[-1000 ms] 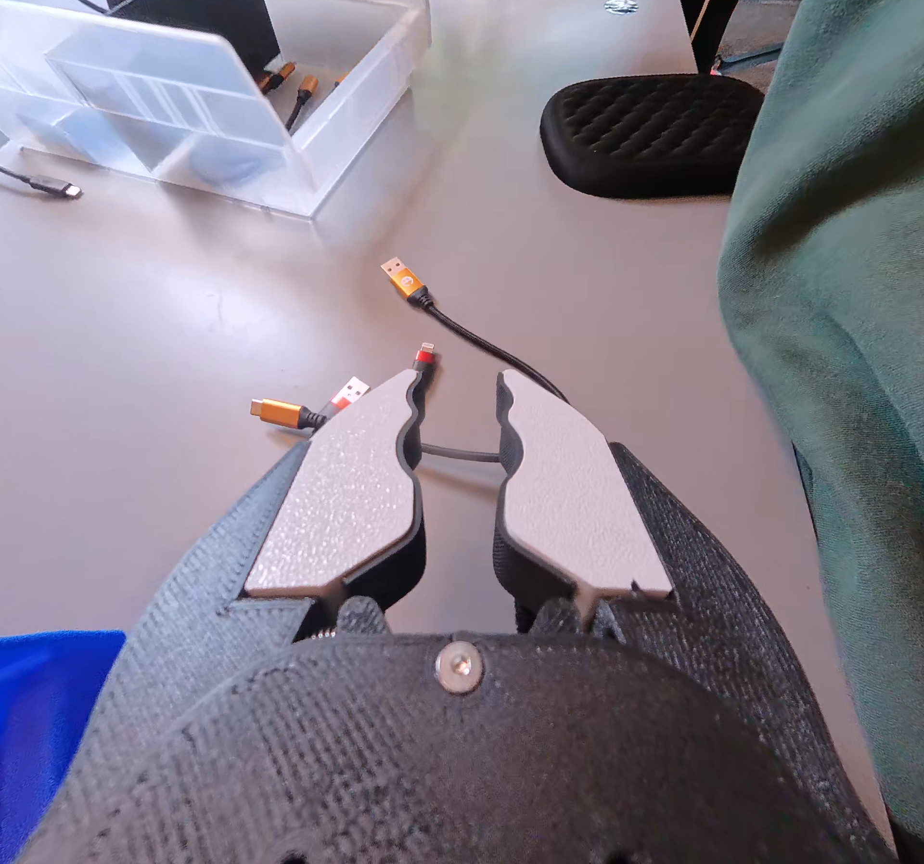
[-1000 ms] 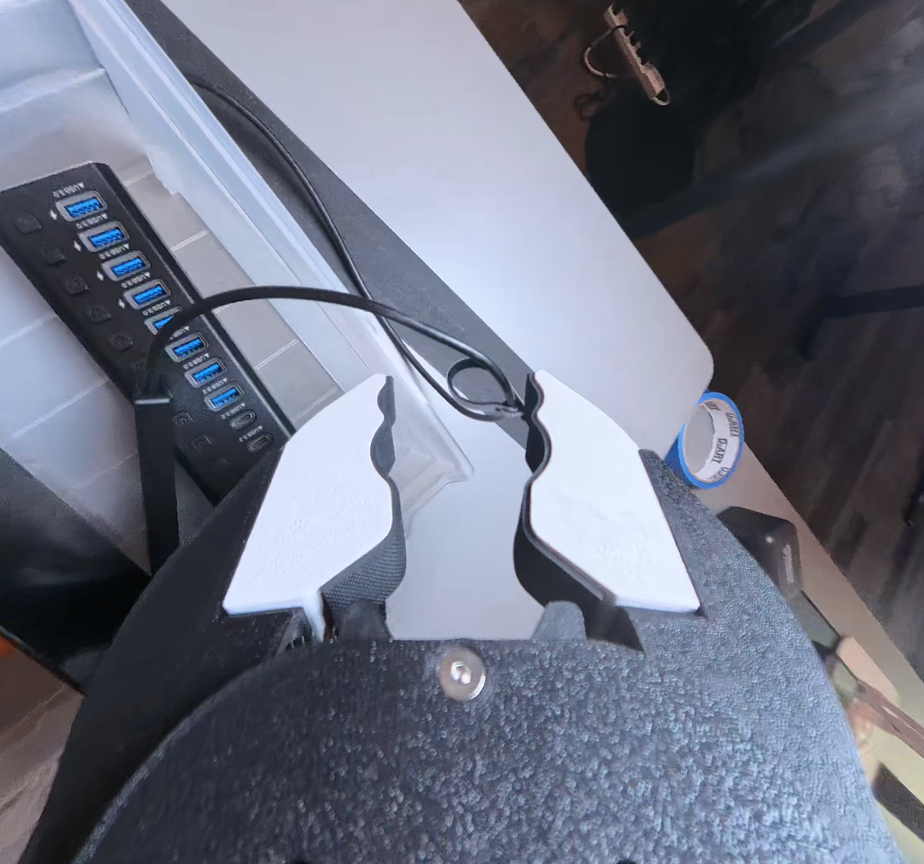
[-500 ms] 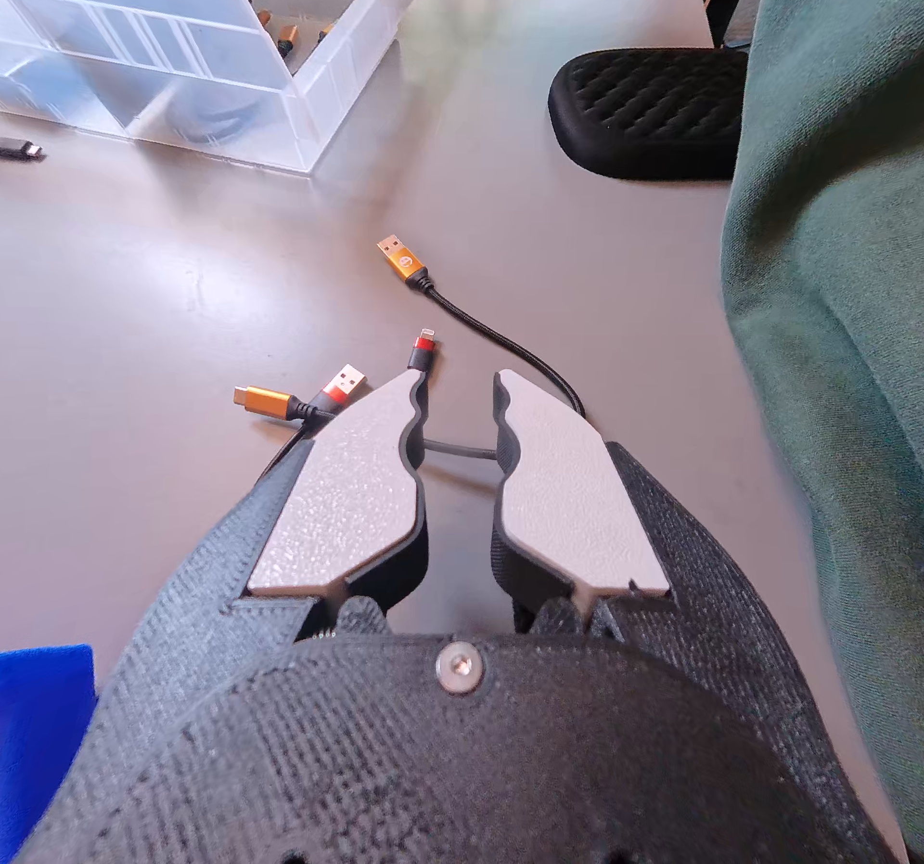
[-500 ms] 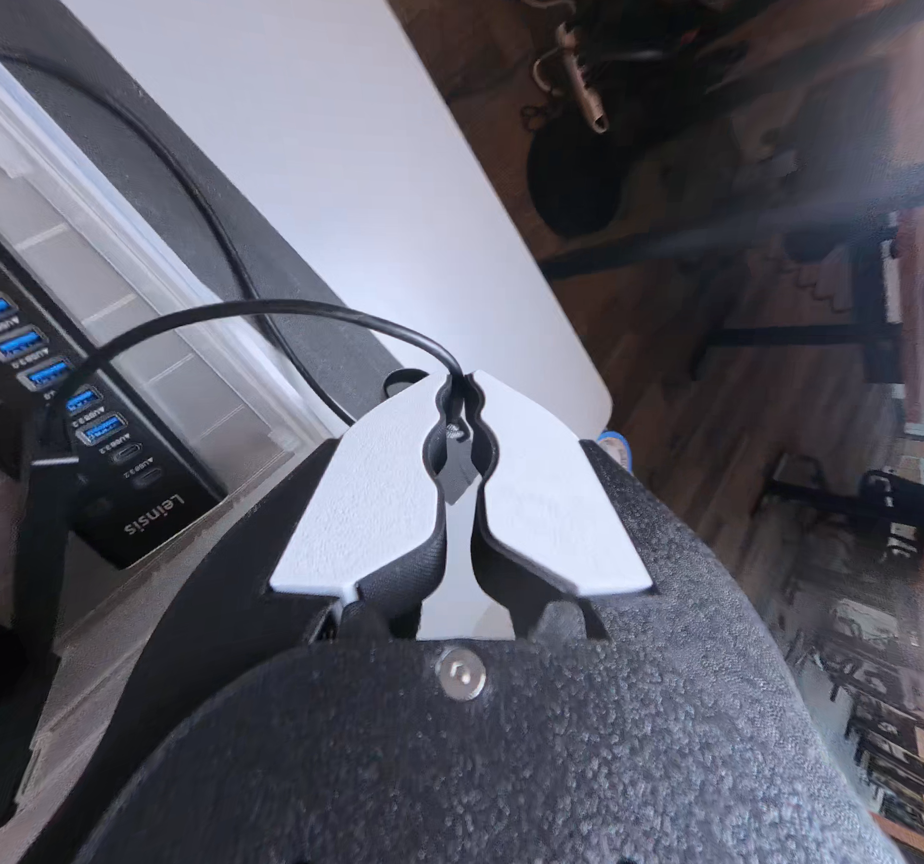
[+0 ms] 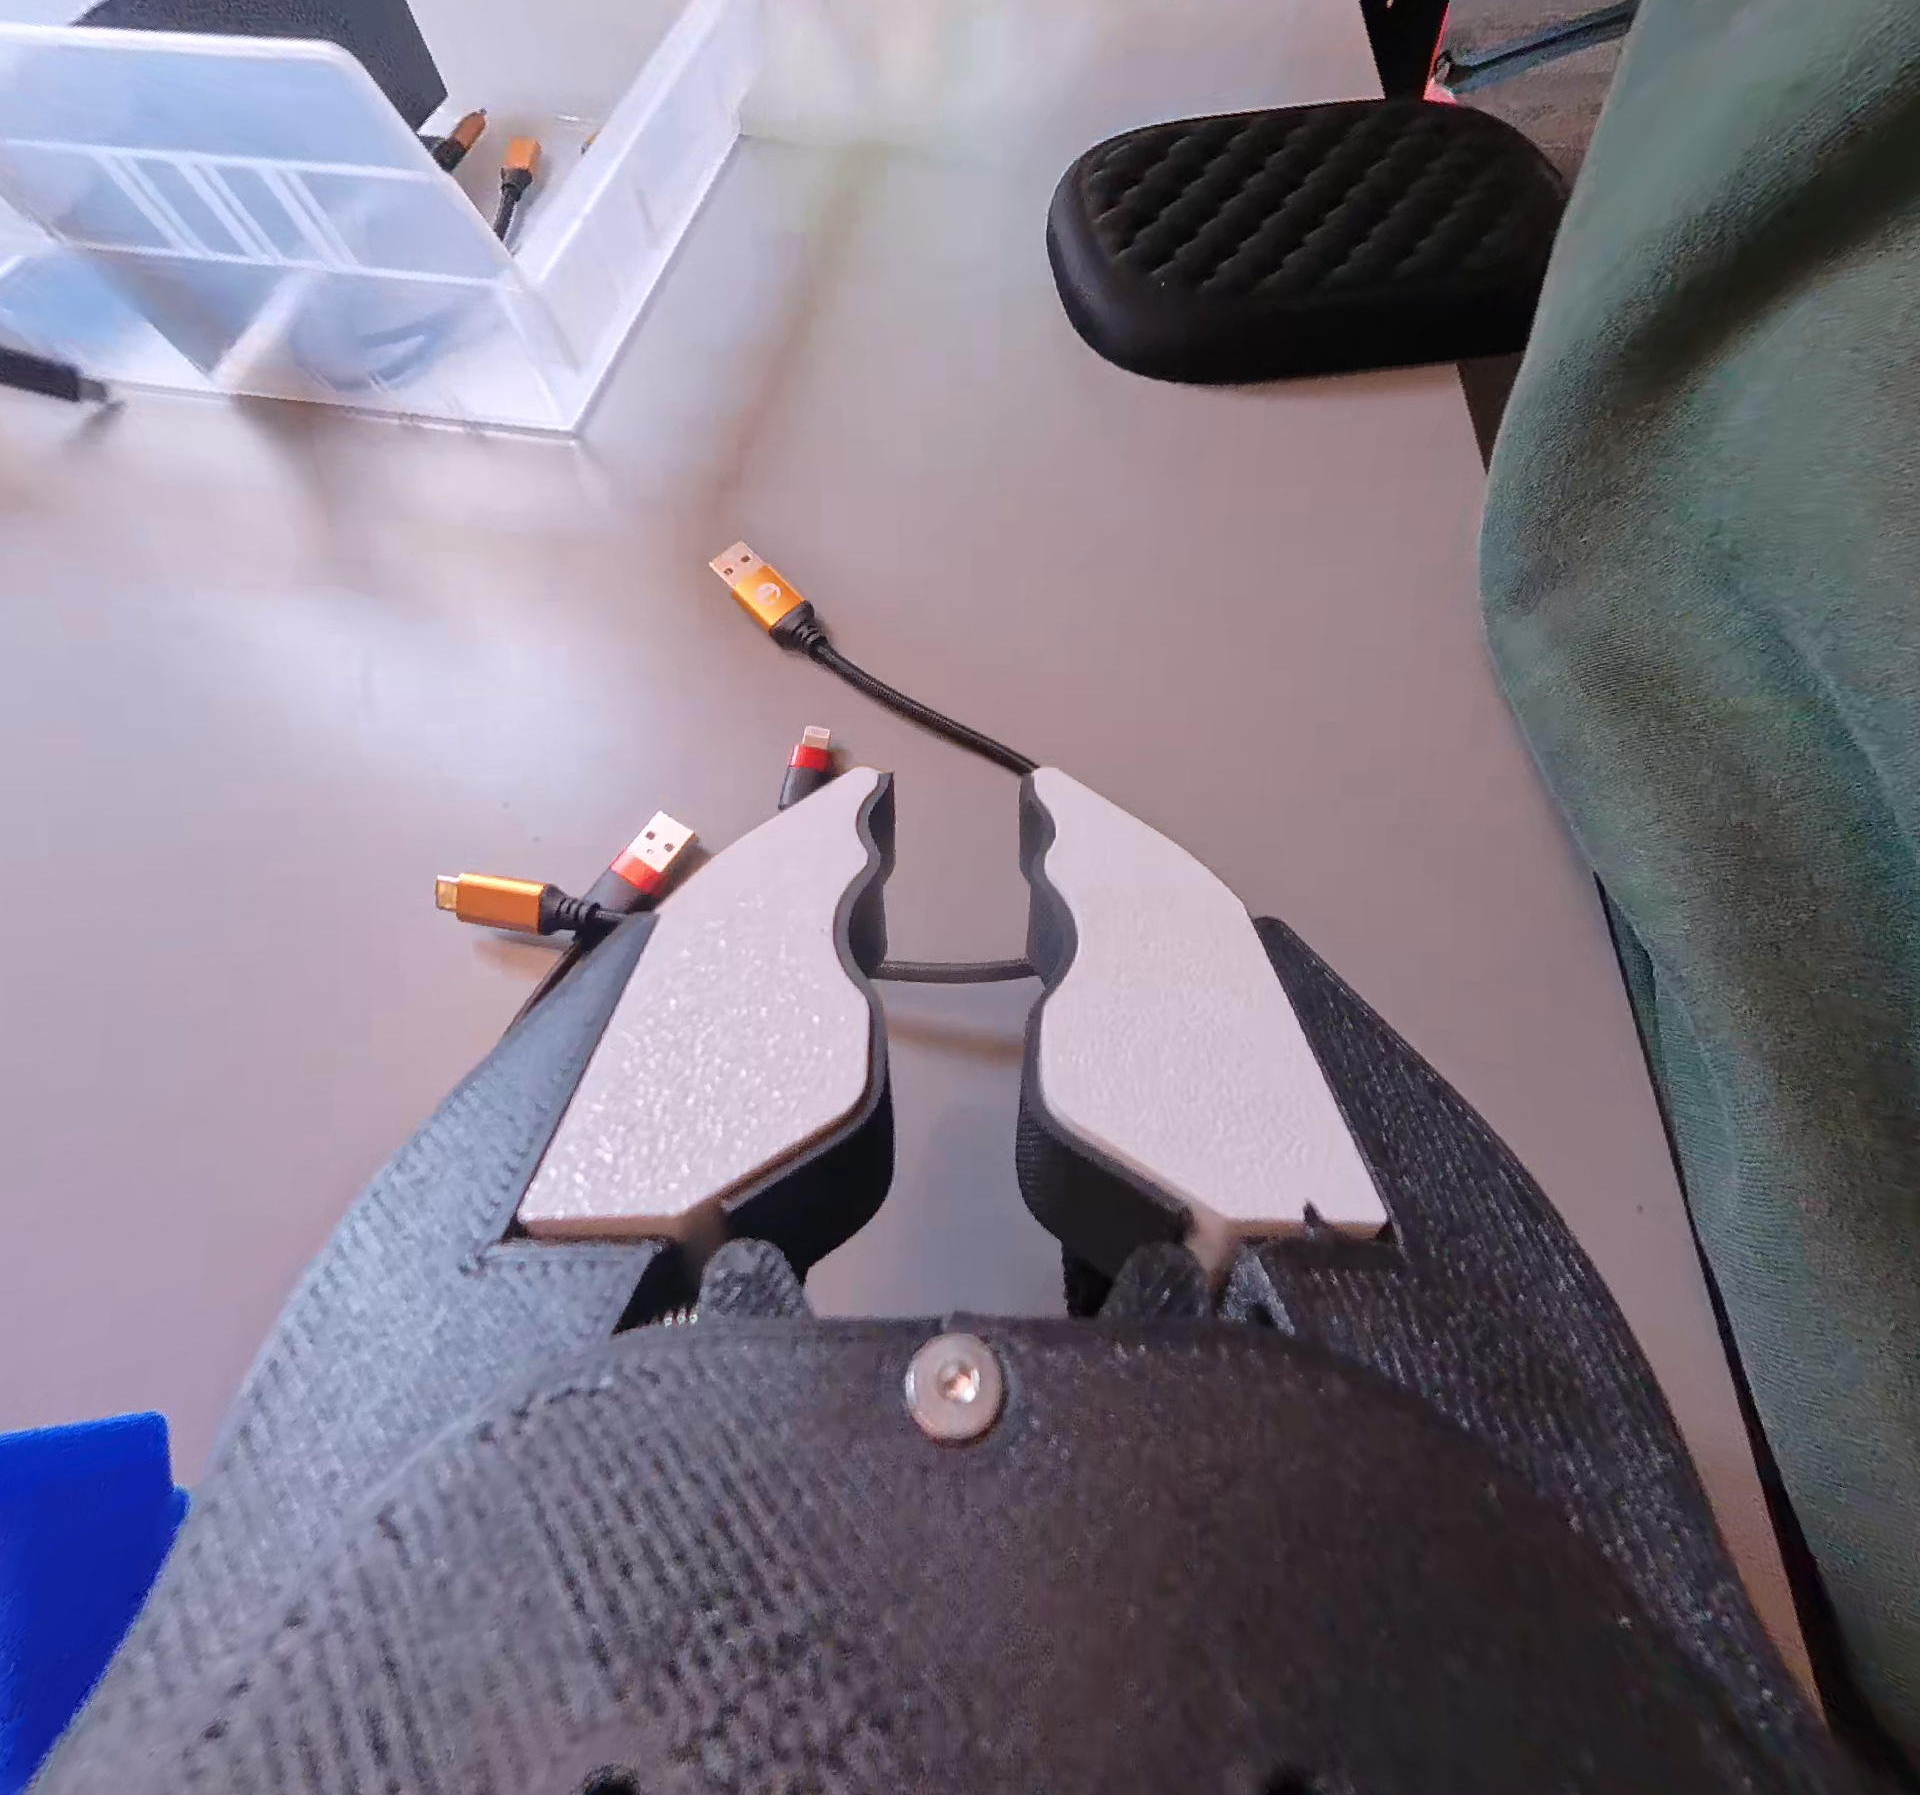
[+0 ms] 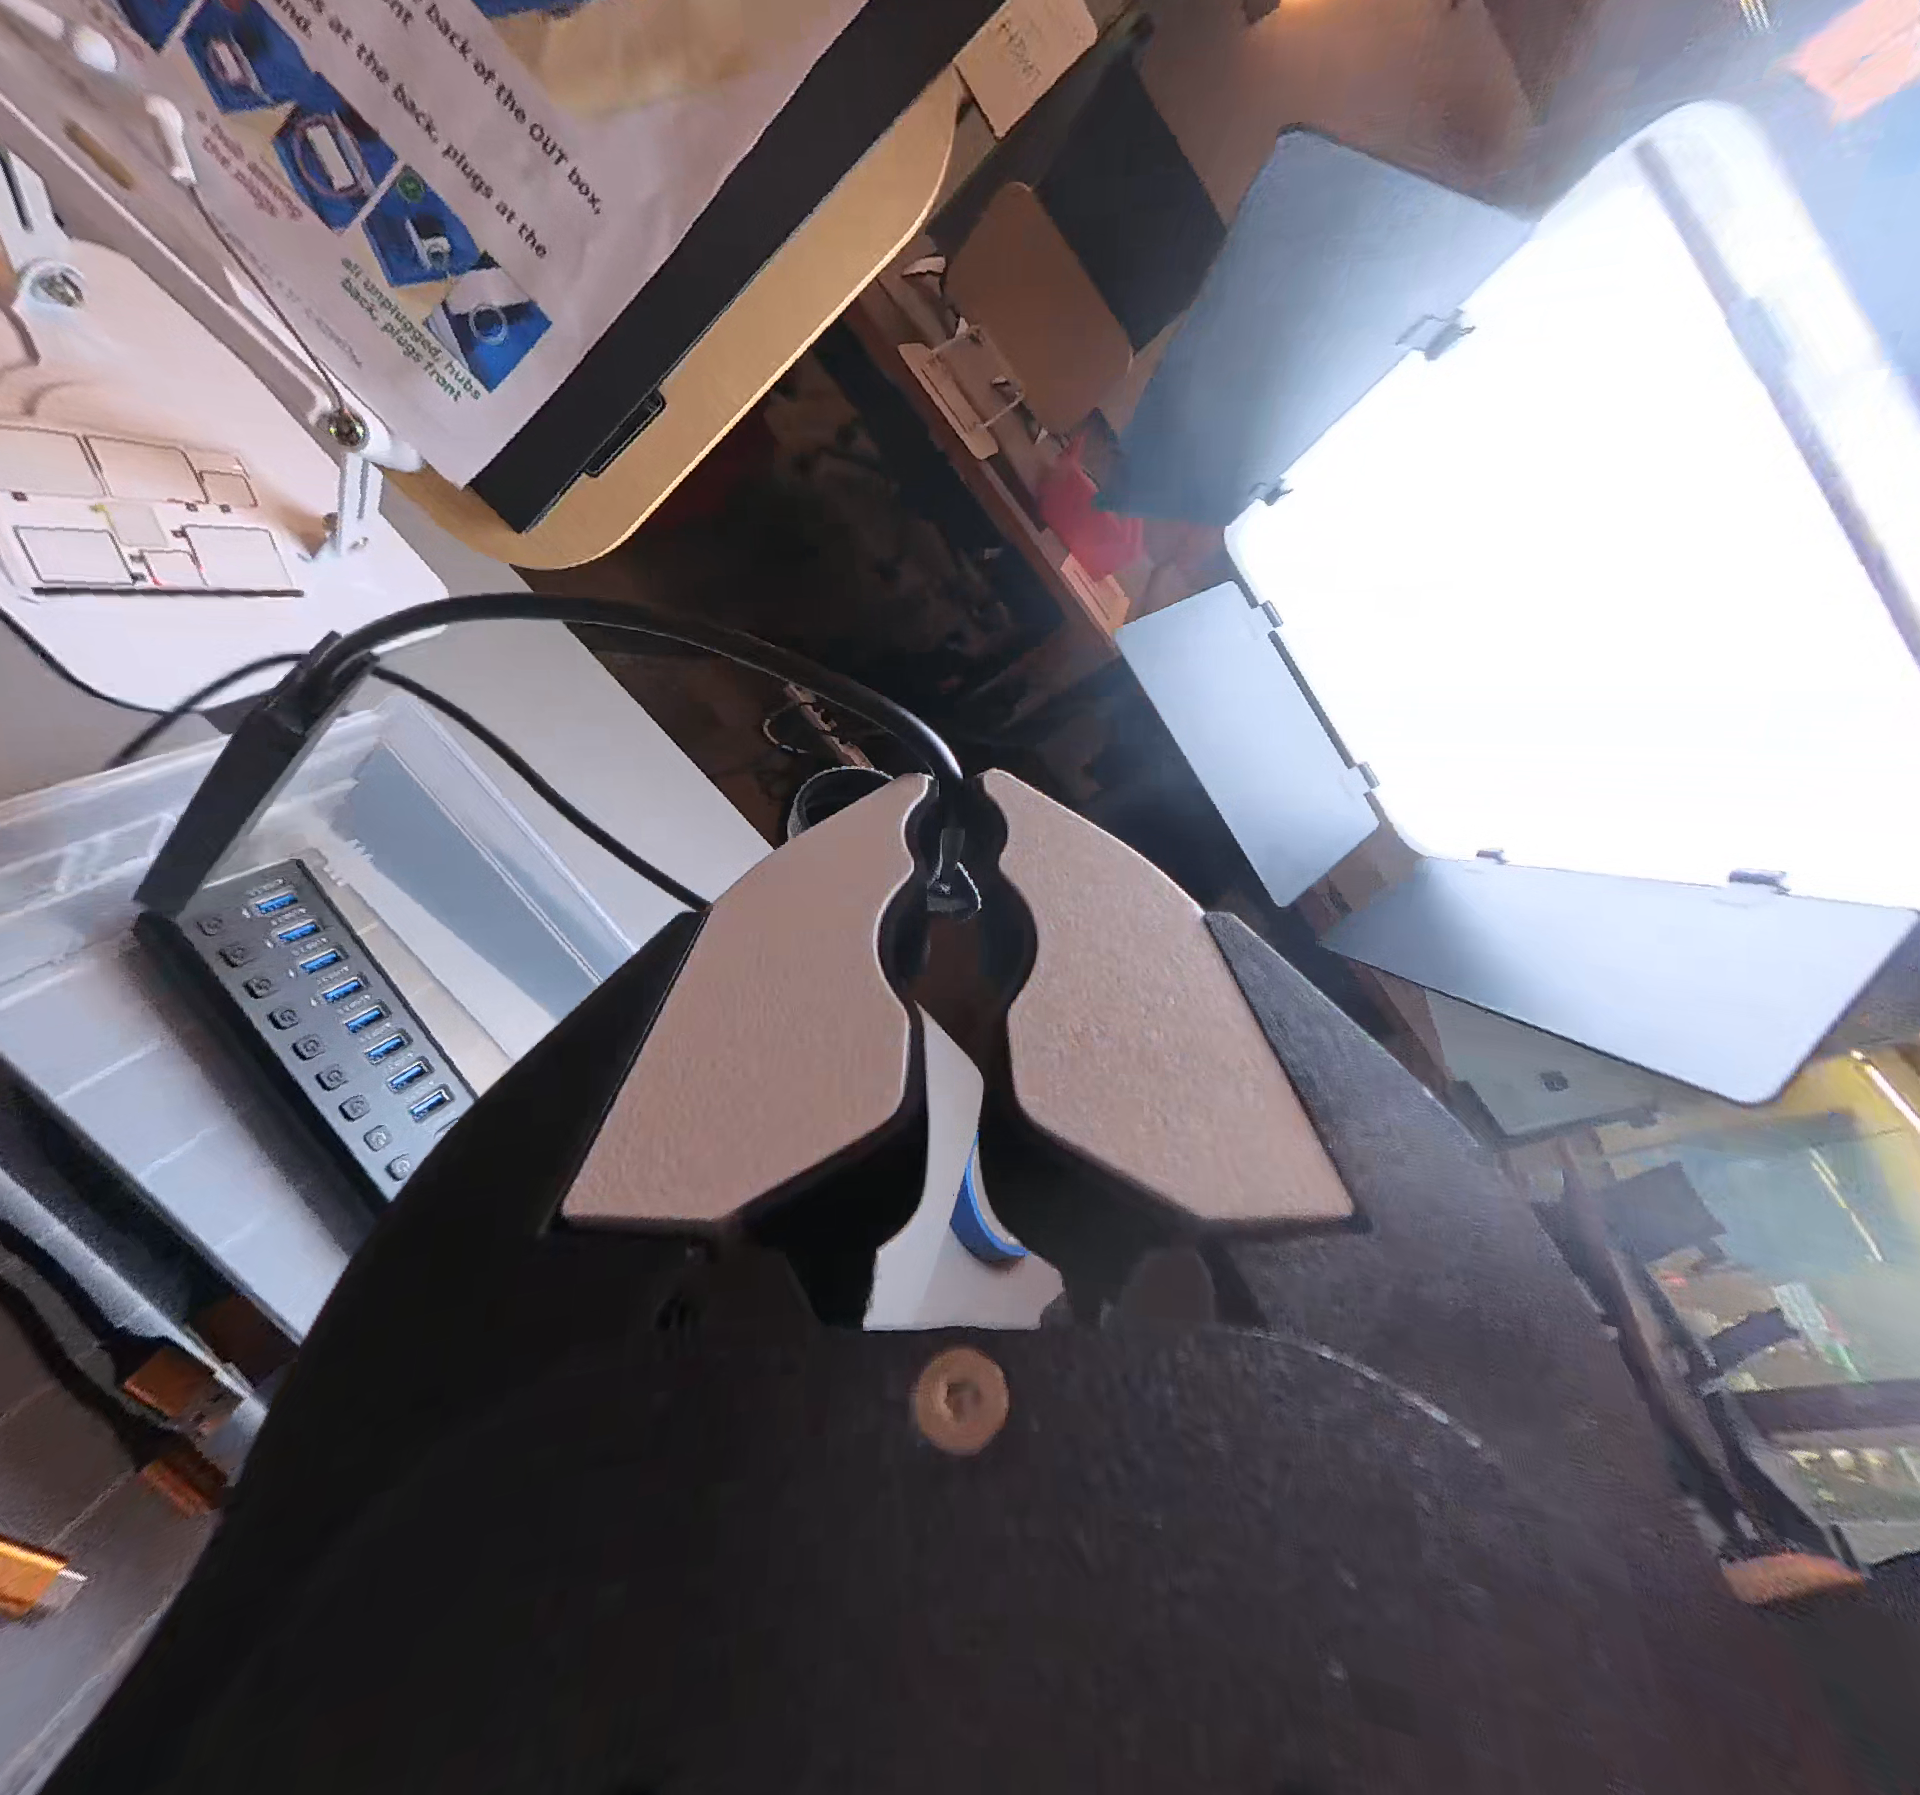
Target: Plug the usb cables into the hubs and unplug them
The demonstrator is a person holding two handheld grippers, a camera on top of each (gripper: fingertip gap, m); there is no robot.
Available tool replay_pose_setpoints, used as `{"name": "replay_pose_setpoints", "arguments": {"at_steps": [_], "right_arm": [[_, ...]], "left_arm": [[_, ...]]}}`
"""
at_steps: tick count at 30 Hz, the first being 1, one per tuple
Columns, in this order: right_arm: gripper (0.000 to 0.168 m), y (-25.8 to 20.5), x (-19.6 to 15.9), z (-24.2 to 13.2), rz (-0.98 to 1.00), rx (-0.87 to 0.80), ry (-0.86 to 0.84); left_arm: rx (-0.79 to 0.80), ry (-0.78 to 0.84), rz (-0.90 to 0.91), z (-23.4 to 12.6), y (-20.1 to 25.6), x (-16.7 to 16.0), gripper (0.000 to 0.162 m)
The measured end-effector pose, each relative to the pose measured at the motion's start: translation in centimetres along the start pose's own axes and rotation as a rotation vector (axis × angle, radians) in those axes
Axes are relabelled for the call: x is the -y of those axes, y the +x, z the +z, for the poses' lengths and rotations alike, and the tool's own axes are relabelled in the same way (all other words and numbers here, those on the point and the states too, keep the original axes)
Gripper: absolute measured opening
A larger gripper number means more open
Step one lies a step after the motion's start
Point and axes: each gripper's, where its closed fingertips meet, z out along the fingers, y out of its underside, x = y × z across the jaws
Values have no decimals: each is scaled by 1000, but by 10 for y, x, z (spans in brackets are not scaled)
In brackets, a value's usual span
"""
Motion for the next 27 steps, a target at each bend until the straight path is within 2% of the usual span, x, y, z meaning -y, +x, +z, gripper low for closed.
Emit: {"name": "replay_pose_setpoints", "arguments": {"at_steps": [7, 11, 15, 20, 27], "right_arm": [[4, 52, 52, -43, 63, -86, 51], [5, 88, 83, -56, 32, -173, 50], [5, 117, 99, -59, 10, -242, 26], [5, 113, 90, -44, -4, -236, -19], [5, 28, 26, 9, -84, -70, -152]], "left_arm": [[2, -8, 16, 2, 3, 2, 22], [0, -14, 14, 3, 3, 0, 22], [-3, -16, 13, 2, 4, 0, 22], [-8, -18, 13, 0, 5, -1, 22], [-12, -19, 10, -1, 5, -3, 22]]}}
